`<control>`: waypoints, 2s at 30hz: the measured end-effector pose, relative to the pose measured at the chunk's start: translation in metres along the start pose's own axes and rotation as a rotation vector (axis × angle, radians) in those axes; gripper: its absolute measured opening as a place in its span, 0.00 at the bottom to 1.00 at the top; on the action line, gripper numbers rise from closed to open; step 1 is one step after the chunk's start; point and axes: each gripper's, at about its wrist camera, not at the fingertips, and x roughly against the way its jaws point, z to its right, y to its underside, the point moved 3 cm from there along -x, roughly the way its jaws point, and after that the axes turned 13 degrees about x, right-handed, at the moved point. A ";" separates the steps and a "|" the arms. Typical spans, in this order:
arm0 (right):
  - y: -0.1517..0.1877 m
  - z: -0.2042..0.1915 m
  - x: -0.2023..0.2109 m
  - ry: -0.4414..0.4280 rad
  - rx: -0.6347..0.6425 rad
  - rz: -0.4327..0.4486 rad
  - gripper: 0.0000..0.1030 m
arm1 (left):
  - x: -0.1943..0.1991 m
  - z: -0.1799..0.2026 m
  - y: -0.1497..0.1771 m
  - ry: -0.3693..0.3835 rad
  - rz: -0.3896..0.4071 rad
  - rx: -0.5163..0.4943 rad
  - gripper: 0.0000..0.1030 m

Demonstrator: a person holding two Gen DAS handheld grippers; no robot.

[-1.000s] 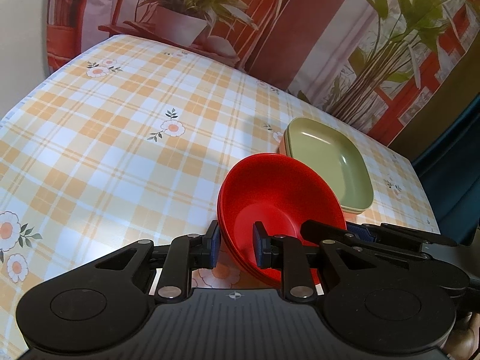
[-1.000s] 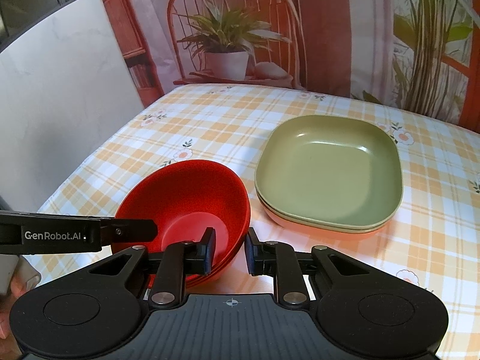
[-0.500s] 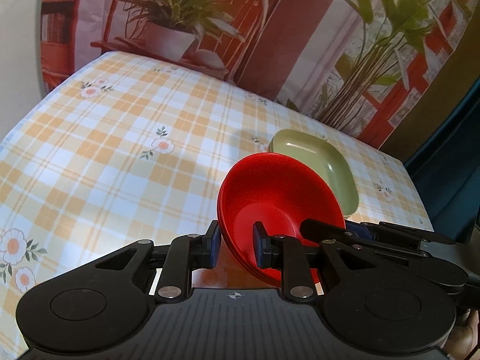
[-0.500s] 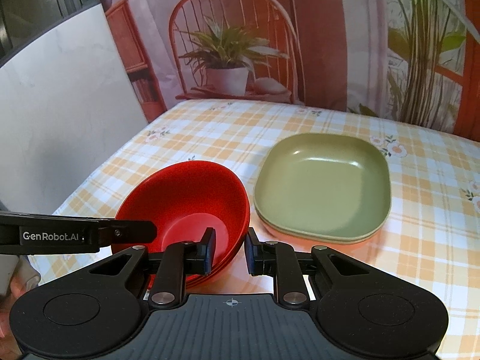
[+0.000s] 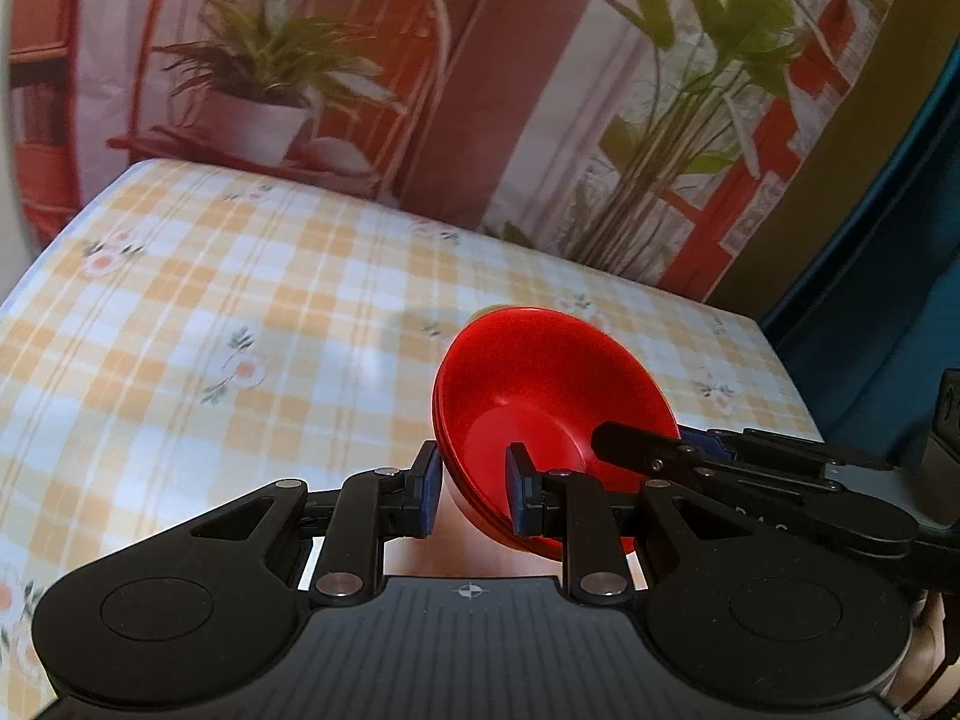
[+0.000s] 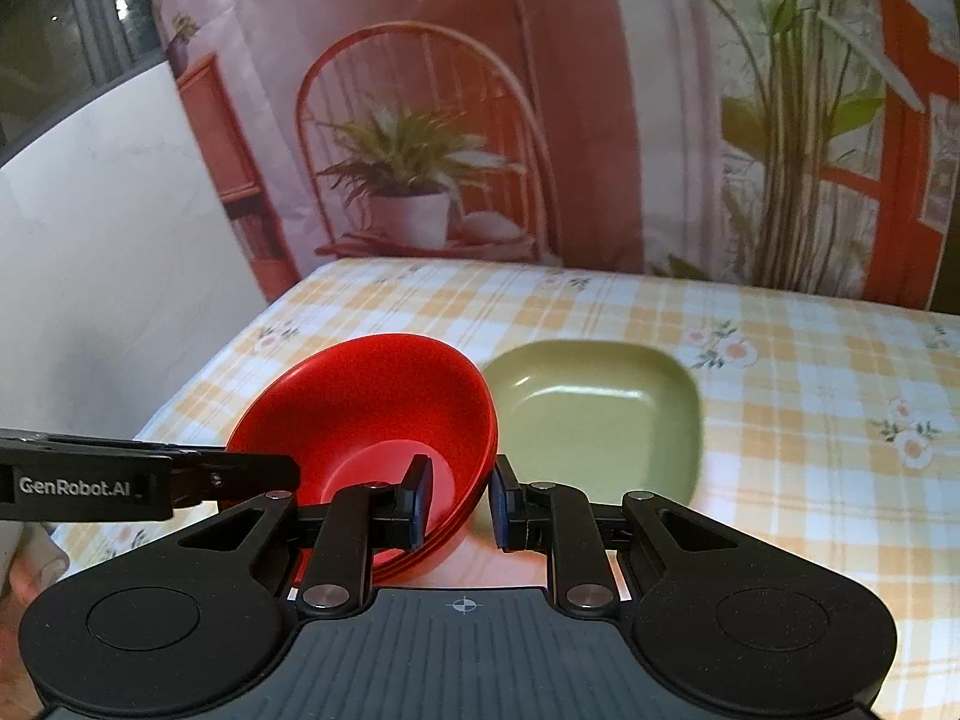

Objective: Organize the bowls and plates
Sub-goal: 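Carry the nested red bowls over the stacked green plates, then lower the red bowls into the top green plate, then open both grippers and release the red bowls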

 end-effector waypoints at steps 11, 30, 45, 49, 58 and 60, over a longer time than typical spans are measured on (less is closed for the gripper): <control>-0.014 0.049 -0.019 0.096 -0.002 -0.014 0.18 | -0.050 0.030 -0.027 0.021 -0.055 -0.076 0.23; 0.009 0.075 -0.053 0.108 -0.063 -0.083 0.18 | -0.094 0.034 -0.022 -0.035 -0.127 -0.114 0.23; 0.013 0.074 -0.040 0.130 -0.068 -0.075 0.20 | -0.080 0.033 -0.025 -0.085 -0.076 -0.143 0.23; 0.009 0.070 -0.029 0.139 -0.057 -0.057 0.20 | -0.070 0.035 -0.026 -0.096 -0.061 -0.153 0.24; -0.002 0.060 0.011 0.185 -0.031 -0.008 0.42 | -0.030 0.044 -0.022 -0.125 0.019 -0.201 0.43; -0.004 0.057 0.022 0.198 -0.024 0.006 0.49 | -0.018 0.046 -0.019 -0.130 0.038 -0.211 0.47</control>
